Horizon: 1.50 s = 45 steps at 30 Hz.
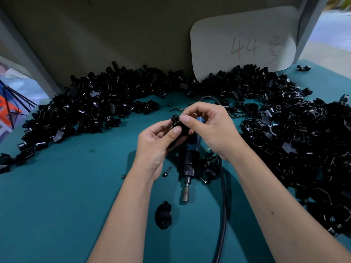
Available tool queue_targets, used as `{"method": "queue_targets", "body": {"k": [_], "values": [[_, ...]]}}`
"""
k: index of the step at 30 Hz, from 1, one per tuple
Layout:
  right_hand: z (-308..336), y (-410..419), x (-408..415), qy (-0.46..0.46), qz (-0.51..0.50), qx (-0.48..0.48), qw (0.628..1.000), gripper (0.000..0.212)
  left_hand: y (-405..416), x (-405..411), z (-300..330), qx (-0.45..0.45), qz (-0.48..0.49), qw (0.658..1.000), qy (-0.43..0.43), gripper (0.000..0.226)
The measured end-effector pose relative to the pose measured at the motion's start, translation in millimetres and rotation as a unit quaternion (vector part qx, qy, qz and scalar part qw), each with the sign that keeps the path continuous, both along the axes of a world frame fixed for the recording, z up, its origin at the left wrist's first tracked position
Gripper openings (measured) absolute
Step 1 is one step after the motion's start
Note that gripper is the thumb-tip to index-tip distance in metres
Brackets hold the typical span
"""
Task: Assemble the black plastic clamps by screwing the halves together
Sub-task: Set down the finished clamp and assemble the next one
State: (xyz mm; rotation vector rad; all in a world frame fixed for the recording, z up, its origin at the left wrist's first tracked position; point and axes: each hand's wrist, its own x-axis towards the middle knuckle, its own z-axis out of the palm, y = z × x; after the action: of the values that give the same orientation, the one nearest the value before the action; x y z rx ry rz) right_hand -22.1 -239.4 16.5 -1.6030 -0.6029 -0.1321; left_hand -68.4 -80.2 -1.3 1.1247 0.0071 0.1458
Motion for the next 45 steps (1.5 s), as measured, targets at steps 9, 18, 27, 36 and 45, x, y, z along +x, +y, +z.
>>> {"method": "queue_targets", "body": {"k": [9,18,27,36,45], "values": [[2.3,11.2,-7.4,0.015,-0.045,-0.006,0.999,0.019,-2.9,0.5,-3.6,0.037,0.005,0.999,-0.033,0.026],[10.4,16.0,-13.7,0.003,-0.045,-0.017,0.999,0.018,-2.4,1.4,-1.8,0.023,0.023,0.999,-0.023,0.021],[5.3,11.2,-8.4,-0.017,-0.069,-0.054,0.996,0.017,-3.7,0.2,2.4,-0.141,-0.019,0.990,0.021,0.010],[10.0,22.3,-16.2,-0.104,-0.071,-0.186,0.974,0.022,-8.6,4.8,-1.9,0.036,0.083,0.994,0.064,0.051],[9.3,21.7,-15.3,-0.002,-0.332,-0.381,0.863,0.052,4.1,5.1,3.9,-0.058,-0.012,0.987,0.147,0.035]]}}
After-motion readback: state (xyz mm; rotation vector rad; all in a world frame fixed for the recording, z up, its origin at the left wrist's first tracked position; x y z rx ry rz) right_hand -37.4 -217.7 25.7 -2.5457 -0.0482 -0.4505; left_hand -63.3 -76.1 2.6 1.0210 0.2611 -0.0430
